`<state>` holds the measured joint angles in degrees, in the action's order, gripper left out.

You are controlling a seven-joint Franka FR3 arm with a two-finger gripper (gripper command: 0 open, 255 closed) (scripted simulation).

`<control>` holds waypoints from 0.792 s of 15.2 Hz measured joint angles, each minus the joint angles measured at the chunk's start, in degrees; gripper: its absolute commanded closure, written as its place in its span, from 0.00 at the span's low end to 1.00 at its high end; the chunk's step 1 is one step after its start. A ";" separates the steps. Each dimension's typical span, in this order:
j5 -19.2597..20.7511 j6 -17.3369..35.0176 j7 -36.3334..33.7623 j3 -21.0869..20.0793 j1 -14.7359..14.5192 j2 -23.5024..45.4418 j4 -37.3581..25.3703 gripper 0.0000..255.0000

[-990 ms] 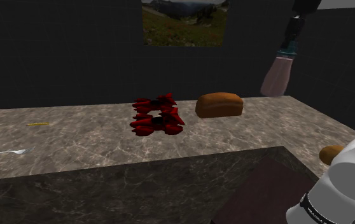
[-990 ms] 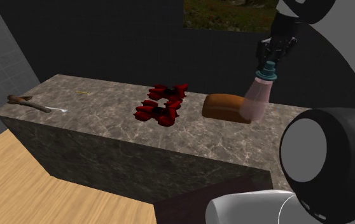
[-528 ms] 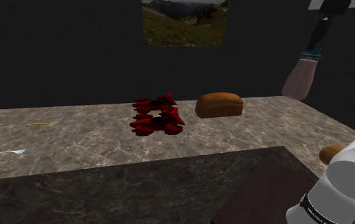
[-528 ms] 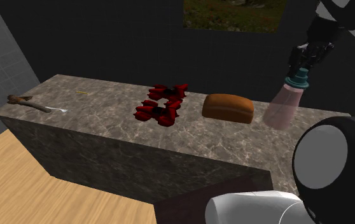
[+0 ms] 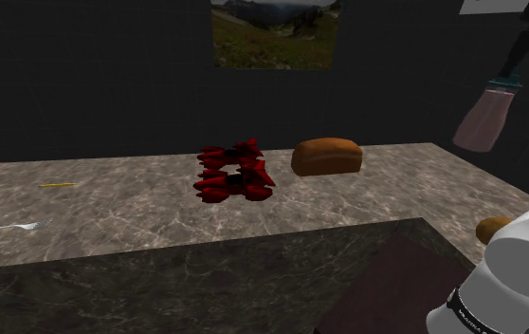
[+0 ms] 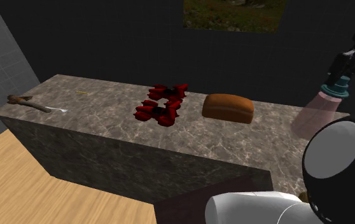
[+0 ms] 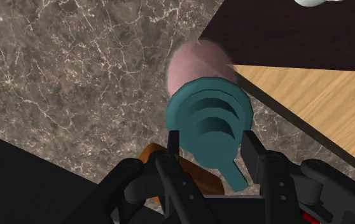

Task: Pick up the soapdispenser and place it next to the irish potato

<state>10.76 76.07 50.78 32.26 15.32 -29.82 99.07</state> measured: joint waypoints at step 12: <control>1.64 -2.01 20.59 20.09 -1.21 7.39 -11.86 1.00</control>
<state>12.40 74.06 71.37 52.35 14.11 -22.43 87.22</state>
